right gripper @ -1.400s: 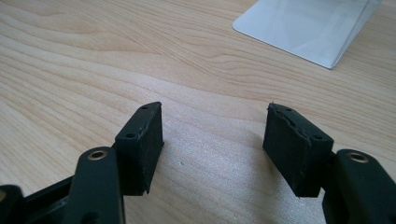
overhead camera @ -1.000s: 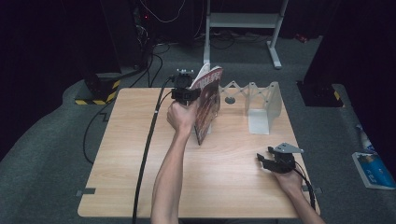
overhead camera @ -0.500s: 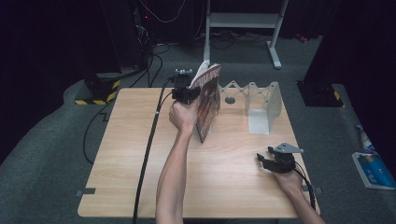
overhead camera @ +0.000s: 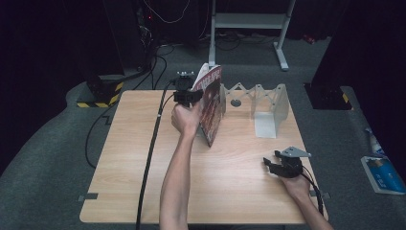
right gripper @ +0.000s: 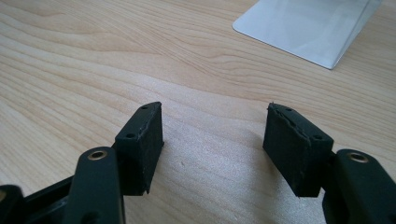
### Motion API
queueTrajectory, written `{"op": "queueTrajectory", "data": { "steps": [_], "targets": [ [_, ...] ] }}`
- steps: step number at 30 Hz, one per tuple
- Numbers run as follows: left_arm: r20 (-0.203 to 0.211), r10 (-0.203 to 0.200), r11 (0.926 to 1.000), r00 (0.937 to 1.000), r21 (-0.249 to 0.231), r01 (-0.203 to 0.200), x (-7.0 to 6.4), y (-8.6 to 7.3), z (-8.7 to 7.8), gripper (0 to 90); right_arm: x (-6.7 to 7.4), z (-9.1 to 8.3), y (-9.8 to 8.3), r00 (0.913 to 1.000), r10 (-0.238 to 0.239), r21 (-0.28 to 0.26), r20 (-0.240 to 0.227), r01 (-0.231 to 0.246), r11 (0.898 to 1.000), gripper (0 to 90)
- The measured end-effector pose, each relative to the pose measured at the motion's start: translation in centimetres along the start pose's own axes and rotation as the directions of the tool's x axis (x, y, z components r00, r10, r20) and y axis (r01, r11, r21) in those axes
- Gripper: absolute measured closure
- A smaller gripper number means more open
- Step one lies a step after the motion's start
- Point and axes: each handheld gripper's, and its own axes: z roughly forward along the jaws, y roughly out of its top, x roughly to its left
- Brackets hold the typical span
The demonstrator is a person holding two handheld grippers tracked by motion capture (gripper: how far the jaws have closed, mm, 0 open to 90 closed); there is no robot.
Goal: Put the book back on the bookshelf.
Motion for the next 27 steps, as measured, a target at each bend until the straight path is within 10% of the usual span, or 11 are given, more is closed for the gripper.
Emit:
{"op": "queueTrajectory", "data": {
  "steps": [27],
  "targets": [
    [0.003, 0.037, 0.9986, 0.9993, 0.037, -0.037, 2.0, -0.9, -0.1, 63.0, 0.0, 0.0, 0.0, 1.0000, 0.003, 0.001, -0.002, -0.003, 1.000, 37.3]
  ]
}}
